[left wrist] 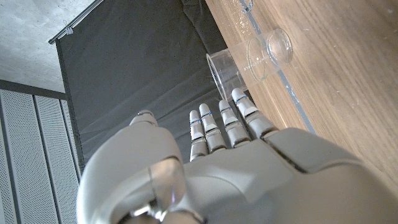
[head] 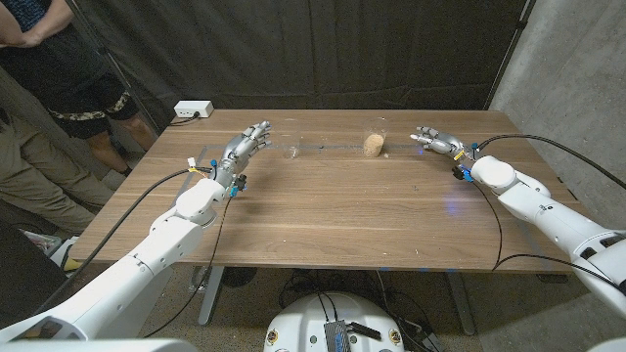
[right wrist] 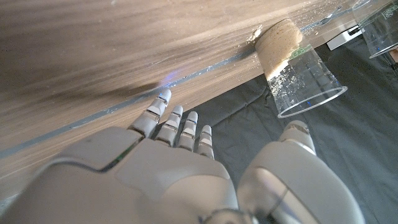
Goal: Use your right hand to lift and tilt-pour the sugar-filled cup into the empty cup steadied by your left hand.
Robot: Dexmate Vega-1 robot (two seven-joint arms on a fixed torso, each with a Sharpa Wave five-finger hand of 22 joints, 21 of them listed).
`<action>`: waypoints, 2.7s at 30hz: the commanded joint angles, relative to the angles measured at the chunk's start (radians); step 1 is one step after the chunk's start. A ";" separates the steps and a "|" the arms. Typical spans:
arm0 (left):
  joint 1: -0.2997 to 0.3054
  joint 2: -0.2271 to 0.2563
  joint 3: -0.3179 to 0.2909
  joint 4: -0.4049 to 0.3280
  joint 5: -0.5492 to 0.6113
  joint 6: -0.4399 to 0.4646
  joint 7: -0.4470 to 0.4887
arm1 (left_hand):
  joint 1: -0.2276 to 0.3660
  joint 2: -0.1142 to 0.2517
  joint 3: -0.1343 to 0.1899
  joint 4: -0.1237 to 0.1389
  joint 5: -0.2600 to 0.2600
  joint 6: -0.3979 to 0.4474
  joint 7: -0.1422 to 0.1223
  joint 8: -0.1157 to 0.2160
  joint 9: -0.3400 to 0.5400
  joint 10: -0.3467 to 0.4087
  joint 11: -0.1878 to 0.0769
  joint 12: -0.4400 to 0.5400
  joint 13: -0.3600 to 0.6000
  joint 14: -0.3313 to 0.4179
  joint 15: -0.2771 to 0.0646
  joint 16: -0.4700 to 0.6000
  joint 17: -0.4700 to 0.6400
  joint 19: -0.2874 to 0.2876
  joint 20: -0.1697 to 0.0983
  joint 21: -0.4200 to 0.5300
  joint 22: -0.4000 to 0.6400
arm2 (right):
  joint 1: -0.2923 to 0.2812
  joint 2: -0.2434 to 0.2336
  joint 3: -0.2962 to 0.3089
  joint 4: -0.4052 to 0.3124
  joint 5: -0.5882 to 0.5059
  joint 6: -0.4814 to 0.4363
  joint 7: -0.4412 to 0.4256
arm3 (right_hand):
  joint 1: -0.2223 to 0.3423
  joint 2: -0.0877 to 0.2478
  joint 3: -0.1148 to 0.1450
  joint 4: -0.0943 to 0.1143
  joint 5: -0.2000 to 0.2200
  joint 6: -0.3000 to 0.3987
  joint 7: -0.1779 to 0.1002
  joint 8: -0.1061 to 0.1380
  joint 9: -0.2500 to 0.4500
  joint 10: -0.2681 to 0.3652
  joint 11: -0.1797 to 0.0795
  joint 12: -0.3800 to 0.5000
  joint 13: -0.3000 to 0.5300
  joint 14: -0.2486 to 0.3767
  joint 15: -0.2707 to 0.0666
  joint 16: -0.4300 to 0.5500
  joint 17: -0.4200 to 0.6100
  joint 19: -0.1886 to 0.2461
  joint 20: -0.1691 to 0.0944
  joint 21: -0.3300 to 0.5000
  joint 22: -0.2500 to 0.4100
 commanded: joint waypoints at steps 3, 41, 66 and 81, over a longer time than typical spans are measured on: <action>-0.008 0.001 0.008 -0.013 0.006 0.022 0.007 | 0.001 0.001 0.008 0.004 0.002 0.006 0.001 -0.002 0.005 0.007 0.001 -0.004 0.000 0.009 -0.091 -0.002 0.004 0.007 -0.003 -0.004 0.003 | 0.024 0.017 -0.024 0.051 -0.051 0.004 -0.047 | -0.016 -0.003 -0.009 -0.001 0.017 -0.036 0.003 -0.001 0.005 -0.047 0.014 -0.016 0.002 -0.042 -0.047 -0.009 0.002 -0.033 0.014 -0.012 0.001; 0.019 0.013 -0.001 -0.043 0.015 0.015 0.028 | -0.007 -0.003 0.015 0.003 0.001 0.012 0.001 -0.011 0.007 0.011 -0.002 -0.006 0.000 0.009 -0.090 -0.004 0.004 0.010 -0.003 -0.009 0.004 | 0.029 0.133 -0.052 0.146 -0.064 0.088 -0.174 | -0.005 0.004 -0.005 -0.012 0.030 -0.057 0.014 0.008 0.005 -0.060 0.016 -0.011 0.001 -0.061 -0.055 -0.001 0.000 -0.050 0.013 -0.012 0.000; 0.023 0.028 -0.009 -0.041 0.002 0.015 0.014 | -0.013 -0.004 0.020 0.002 0.001 0.016 0.002 -0.018 0.008 0.010 -0.001 -0.010 -0.001 0.010 -0.090 -0.004 0.004 0.011 -0.003 -0.014 0.004 | 0.112 0.205 -0.087 0.287 -0.082 0.173 -0.189 | 0.005 0.009 -0.002 -0.019 0.033 -0.039 0.013 0.019 0.005 -0.046 0.025 -0.002 0.000 -0.050 -0.055 0.004 0.000 -0.048 0.013 -0.009 0.000; 0.021 0.028 -0.009 -0.036 -0.002 0.016 0.012 | -0.016 -0.006 0.023 0.001 0.001 0.017 0.000 -0.022 0.009 0.011 0.002 -0.011 -0.001 0.010 -0.092 -0.004 0.004 0.012 -0.003 -0.016 0.004 | 0.142 0.225 -0.105 0.319 -0.068 0.180 -0.115 | 0.024 -0.020 -0.011 -0.041 0.040 -0.095 0.034 0.003 0.002 -0.106 0.042 -0.019 -0.002 -0.090 -0.029 -0.006 -0.001 -0.080 0.038 -0.018 -0.002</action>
